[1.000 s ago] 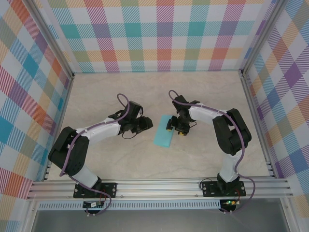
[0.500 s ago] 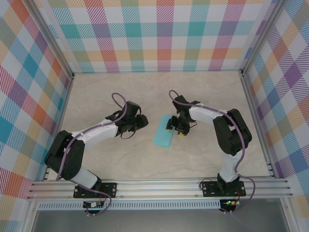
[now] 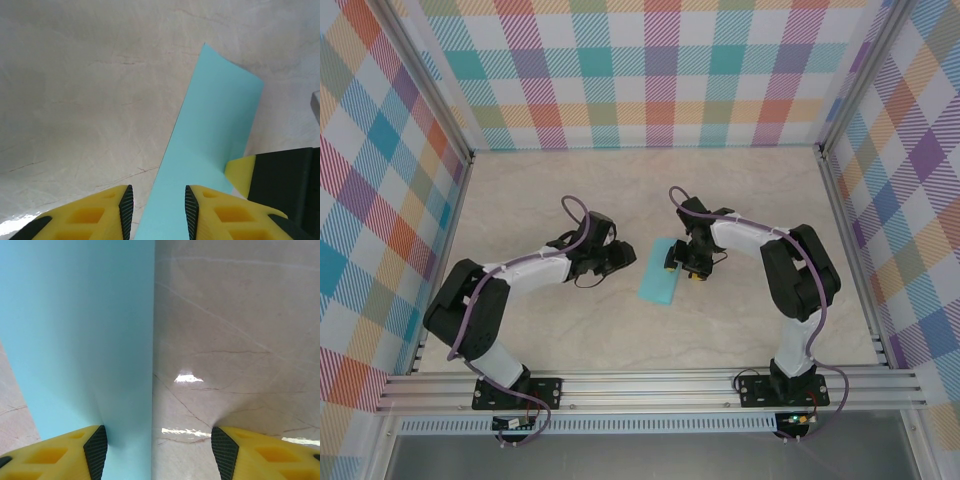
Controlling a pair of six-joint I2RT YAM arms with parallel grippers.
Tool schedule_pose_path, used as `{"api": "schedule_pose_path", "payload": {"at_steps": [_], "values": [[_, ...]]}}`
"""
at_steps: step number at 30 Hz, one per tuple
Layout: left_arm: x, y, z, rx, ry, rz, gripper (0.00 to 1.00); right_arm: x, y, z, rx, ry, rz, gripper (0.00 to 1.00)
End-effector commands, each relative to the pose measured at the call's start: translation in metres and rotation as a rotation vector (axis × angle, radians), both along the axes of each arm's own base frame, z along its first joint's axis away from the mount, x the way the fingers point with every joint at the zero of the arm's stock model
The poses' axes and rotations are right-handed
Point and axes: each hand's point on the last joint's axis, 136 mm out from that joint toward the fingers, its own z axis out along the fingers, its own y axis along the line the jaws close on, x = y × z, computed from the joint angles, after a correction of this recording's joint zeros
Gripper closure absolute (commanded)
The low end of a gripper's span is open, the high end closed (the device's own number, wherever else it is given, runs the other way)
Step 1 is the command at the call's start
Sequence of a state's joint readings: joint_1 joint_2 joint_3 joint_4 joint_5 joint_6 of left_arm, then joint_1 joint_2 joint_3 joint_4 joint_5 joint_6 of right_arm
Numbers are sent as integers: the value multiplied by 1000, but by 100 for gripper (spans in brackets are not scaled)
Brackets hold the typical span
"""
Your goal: Fold a paper plane with a square sheet of paper (pick it up from the middle)
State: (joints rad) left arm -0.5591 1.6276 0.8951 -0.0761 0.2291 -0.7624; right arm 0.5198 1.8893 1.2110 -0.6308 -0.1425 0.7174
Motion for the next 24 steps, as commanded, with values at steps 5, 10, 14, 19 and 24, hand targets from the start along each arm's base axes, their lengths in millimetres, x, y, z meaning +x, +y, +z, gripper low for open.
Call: {"api": "schedule_pose_path", "payload": {"at_steps": [5, 10, 14, 19, 24], "values": [[12, -23, 10, -82, 8, -60, 65, -19, -32, -23, -159, 84, 7, 39], [14, -30, 8, -96, 26, -79, 65, -19, -33, -23, -164, 83, 12, 39], [14, -36, 5, -108, 43, -96, 65, -20, -35, -24, -178, 88, 11, 38], [13, -47, 0, -127, 75, -130, 67, -21, -36, -25, -184, 93, 8, 38], [11, -67, -2, -181, 106, -196, 75, -22, -37, -26, -183, 94, 8, 39]]}}
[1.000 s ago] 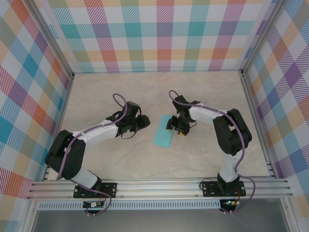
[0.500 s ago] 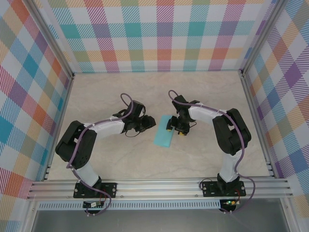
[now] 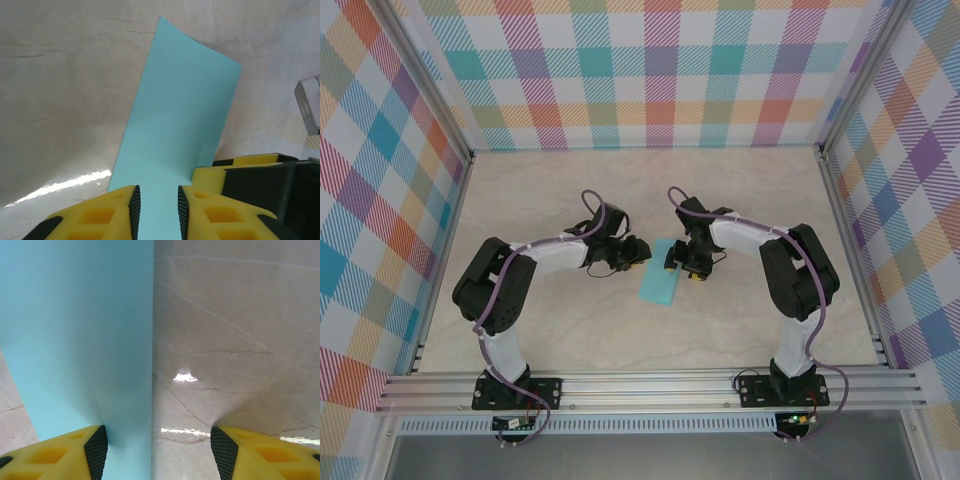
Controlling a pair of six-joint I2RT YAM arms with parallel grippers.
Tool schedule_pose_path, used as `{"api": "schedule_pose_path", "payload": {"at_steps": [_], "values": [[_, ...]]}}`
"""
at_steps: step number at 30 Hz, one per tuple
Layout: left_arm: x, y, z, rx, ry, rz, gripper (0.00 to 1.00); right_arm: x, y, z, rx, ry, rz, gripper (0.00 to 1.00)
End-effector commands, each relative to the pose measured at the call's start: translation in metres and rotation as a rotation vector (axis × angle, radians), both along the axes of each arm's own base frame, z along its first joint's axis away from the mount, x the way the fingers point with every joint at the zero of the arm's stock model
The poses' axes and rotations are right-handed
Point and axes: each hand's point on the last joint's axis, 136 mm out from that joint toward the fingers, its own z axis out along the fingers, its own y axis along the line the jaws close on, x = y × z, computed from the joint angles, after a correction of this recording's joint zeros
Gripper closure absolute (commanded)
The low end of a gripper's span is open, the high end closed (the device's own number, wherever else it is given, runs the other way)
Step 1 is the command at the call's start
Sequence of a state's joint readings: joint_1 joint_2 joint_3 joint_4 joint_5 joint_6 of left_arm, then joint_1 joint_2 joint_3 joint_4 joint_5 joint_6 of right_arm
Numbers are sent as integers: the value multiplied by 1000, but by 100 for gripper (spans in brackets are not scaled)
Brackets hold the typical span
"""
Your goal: Fold a paper plane with a square sheet of paper (pick it up from the middle)
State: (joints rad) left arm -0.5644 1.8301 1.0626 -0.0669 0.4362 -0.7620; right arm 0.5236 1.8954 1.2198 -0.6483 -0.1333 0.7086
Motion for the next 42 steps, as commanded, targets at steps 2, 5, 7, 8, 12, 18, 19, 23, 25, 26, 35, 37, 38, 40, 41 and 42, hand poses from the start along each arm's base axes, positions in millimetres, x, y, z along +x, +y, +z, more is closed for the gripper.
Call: {"api": "schedule_pose_path", "payload": {"at_steps": [2, 5, 7, 8, 12, 18, 19, 23, 25, 26, 35, 37, 38, 40, 41, 42], "values": [[1, -22, 6, -71, 7, -61, 80, -20, -36, -25, -169, 88, -4, 38], [2, -24, 0, -67, 30, -58, 100, -20, -36, -26, -169, 90, -3, 38], [3, -25, -4, -65, 37, -57, 100, -20, -36, -26, -168, 90, -3, 38], [3, -25, -5, -60, 42, -55, 100, -20, -35, -26, -167, 90, -3, 38], [3, -23, -11, -37, 54, -55, 100, -19, -35, -26, -165, 89, -3, 38], [1, -25, -26, -18, 81, -67, 100, -20, -35, -26, -162, 91, -5, 38], [1, -25, -30, -17, 88, -68, 100, -20, -35, -25, -162, 91, -5, 38], [-4, -25, -43, 4, 109, -71, 100, -21, -35, -24, -161, 88, -5, 38], [-6, -23, -49, 21, 120, -67, 100, -20, -34, -24, -159, 85, -5, 38], [-7, -20, -52, 37, 126, -63, 100, -20, -34, -24, -155, 85, -6, 38], [-21, -1, -74, 131, 148, -63, 100, 2, -16, 27, 19, -67, -41, 34], [-23, 1, -77, 138, 151, -64, 100, 6, -16, 44, 95, -118, -71, 33], [-24, 1, -77, 137, 149, -65, 100, 7, -15, 51, 140, -137, -86, 33], [-25, 1, -79, 140, 150, -66, 100, 5, -9, 63, 251, -166, -91, 39], [-25, 1, -79, 141, 150, -66, 100, 2, -2, 69, 323, -175, -82, 47], [-25, 1, -79, 143, 148, -67, 100, 1, 4, 73, 371, -178, -79, 53]]}}
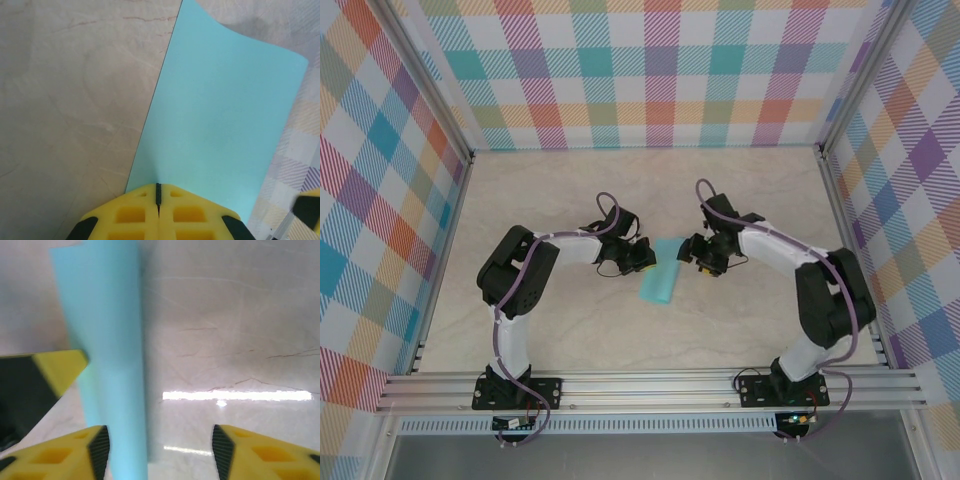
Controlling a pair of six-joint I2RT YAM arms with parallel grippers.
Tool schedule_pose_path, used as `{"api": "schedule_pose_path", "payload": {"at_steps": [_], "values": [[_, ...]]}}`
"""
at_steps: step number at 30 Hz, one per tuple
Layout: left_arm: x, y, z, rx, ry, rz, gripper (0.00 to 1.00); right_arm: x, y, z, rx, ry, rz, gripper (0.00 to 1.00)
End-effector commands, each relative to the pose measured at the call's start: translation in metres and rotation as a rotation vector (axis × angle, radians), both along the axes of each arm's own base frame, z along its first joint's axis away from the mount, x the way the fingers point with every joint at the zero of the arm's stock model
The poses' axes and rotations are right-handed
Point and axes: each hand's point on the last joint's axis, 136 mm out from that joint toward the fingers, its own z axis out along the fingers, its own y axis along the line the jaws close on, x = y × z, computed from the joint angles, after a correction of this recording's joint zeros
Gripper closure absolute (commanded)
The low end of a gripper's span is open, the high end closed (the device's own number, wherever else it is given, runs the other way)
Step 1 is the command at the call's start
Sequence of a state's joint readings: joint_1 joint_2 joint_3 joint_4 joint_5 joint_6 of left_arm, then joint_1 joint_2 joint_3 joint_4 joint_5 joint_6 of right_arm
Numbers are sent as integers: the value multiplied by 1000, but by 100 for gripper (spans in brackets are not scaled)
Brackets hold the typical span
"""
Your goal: Fold a paper plane with a square sheet of paper (pick it up from the middle)
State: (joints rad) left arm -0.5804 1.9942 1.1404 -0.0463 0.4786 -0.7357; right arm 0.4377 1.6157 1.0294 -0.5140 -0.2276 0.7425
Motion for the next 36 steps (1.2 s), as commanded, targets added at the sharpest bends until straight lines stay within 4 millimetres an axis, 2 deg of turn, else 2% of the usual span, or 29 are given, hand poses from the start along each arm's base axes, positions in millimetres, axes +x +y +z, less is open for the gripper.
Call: {"api": "schedule_pose_path", "payload": {"at_steps": [1, 2, 4, 7, 8, 18, 24, 36], "values": [[-28, 21, -40, 134, 86, -10, 100, -2, 30, 22, 240, -44, 34, 58], [-29, 20, -40, 134, 86, -11, 100, -4, 37, 24, 296, -38, 51, 61], [-29, 20, -40, 133, 88, -14, 100, -8, 45, 23, 355, -14, 62, 75], [-29, 20, -40, 134, 84, -17, 100, -8, 55, 21, 431, -9, 66, 88], [-29, 20, -41, 135, 87, -18, 100, -8, 55, 19, 438, -5, 57, 89], [-30, 20, -46, 138, 93, -20, 100, -5, 62, 2, 455, 25, 76, 92], [-31, 20, -47, 139, 96, -22, 100, -7, 56, -17, 391, 51, 73, 91], [-33, 22, -52, 149, 107, -27, 100, -26, 39, -56, 296, 113, 56, 91]]}}
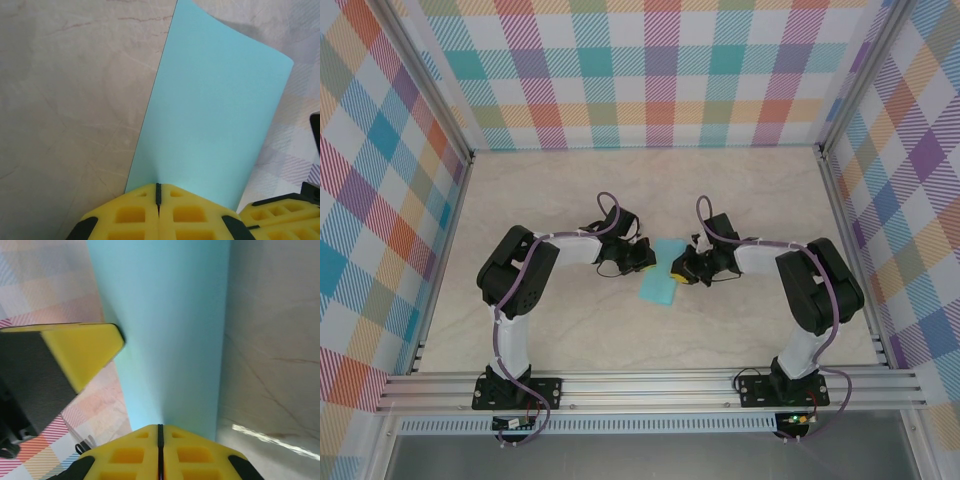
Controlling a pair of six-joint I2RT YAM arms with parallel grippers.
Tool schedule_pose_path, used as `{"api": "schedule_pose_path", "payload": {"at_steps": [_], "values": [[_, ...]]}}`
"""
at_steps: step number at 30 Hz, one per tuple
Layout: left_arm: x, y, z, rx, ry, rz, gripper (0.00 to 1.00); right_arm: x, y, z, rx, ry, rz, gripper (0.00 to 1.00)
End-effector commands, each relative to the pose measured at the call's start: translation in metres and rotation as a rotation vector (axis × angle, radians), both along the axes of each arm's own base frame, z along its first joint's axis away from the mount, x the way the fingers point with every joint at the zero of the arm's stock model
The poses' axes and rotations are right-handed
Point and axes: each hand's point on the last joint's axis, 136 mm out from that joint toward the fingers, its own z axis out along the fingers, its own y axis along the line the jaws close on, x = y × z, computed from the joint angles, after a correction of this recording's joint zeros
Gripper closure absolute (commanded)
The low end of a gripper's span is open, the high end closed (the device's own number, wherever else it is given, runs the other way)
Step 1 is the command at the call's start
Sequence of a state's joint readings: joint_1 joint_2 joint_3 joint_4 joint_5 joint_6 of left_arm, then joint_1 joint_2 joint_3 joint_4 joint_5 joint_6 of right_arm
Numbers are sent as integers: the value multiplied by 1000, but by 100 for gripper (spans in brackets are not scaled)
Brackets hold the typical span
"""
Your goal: Fold a paper plane with a square sheet of paper (pick it up from the middle)
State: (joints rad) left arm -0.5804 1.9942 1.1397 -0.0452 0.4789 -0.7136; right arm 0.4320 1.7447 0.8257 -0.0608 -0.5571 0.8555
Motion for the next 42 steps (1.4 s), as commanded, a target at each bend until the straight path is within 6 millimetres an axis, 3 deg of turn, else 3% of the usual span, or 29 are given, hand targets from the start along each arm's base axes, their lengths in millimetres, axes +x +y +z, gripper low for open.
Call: {"api": "schedule_pose_path", "payload": {"at_steps": [1, 10, 13, 19, 21, 27, 33, 37, 42], "values": [[-34, 22, -53, 150, 124, -9, 100, -13, -8, -18, -45, 29, 12, 91], [-35, 23, -55, 156, 129, -12, 100, -25, -23, -41, -134, 75, -9, 90], [-35, 24, -56, 159, 128, -13, 100, -22, -20, -34, -112, 53, 1, 90], [-35, 25, -59, 167, 130, -11, 100, -10, 0, 12, 37, -78, 25, 96], [-36, 26, -60, 170, 131, -9, 100, -10, 7, 19, 79, -96, 33, 96], [-37, 26, -61, 168, 136, -10, 100, -25, 6, -2, 51, -56, 47, 96], [-39, 27, -63, 172, 137, -16, 100, -41, -8, -27, -12, -25, 41, 96], [-37, 27, -64, 174, 134, -12, 100, -41, -8, -24, -11, -41, 48, 96], [-37, 27, -63, 174, 135, -12, 100, -32, 0, 7, 55, -121, 45, 95]]}}
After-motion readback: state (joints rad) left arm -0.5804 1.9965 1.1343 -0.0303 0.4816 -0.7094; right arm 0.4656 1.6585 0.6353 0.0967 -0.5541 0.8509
